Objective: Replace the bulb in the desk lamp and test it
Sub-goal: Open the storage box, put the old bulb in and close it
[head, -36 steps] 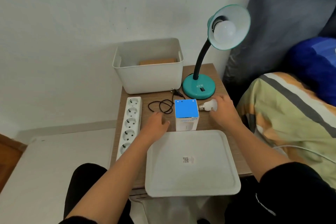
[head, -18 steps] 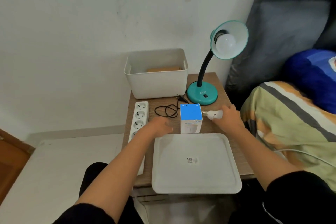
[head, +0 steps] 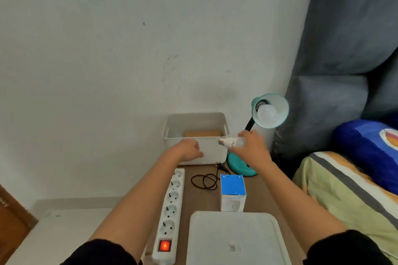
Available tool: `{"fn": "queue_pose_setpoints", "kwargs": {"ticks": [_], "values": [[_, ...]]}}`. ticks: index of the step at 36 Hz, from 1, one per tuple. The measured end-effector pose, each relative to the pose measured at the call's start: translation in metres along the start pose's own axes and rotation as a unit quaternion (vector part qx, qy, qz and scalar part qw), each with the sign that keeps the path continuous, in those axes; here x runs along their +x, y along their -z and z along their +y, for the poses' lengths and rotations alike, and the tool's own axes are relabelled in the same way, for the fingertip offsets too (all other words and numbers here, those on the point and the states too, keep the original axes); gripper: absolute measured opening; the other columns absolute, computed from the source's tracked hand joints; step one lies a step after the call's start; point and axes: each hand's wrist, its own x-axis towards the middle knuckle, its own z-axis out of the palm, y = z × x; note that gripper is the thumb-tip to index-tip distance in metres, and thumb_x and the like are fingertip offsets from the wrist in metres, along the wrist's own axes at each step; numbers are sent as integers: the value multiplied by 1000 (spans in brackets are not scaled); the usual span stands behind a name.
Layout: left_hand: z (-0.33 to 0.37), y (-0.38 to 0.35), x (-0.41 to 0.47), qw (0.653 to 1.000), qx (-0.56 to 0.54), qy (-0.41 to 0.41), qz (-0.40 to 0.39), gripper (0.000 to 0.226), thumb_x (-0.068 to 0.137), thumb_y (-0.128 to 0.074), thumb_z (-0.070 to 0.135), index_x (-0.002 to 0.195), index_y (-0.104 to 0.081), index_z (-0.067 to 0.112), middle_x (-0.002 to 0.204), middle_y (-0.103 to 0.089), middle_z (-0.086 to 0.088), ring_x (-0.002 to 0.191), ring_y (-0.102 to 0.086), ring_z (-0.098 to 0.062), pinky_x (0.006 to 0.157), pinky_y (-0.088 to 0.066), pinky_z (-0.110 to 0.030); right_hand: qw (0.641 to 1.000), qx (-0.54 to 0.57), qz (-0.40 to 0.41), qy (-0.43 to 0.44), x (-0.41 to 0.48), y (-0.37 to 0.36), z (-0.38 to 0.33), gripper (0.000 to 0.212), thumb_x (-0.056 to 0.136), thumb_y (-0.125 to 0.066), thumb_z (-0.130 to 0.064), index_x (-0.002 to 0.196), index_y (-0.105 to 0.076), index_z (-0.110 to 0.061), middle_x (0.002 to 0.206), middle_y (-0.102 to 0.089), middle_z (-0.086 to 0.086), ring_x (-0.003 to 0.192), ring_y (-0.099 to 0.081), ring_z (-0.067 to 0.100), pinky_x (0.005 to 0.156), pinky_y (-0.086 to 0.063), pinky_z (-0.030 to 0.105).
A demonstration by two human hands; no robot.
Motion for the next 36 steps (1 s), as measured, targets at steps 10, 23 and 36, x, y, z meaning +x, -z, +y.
{"fn": "queue_pose_setpoints", "kwargs": {"ticks": [10, 23, 36], "values": [[-17, 49, 74, 998, -34, 22, 55, 13, 87, -56, 28, 90, -53, 16, 93, -57, -4, 83, -52, -20, 69, -39, -26, 999, 25, -29, 12, 90, -34, -40, 44, 74, -64, -27, 114, -53, -14, 110, -47, 7, 100, -50, 28, 76, -49, 38], [-65, 37, 160, 997, -11, 67, 28, 20, 86, -56, 26, 100, -59, 11, 102, -61, -10, 90, -55, -24, 72, -38, -27, 991, 1, -134, -28, 175, -109, -25, 46, 73, -70, -22, 114, -54, -10, 117, -52, 12, 101, -53, 26, 74, -43, 29], [-80, 16, 181, 996, -4, 82, -17, 18, 87, -56, 26, 74, -45, 20, 92, -48, -6, 83, -45, -21, 72, -35, -28, 980, -73, -182, -34, 191, -133, -18, 54, 74, -70, -35, 119, -50, -12, 124, -49, 12, 112, -49, 27, 80, -40, 31]]}}
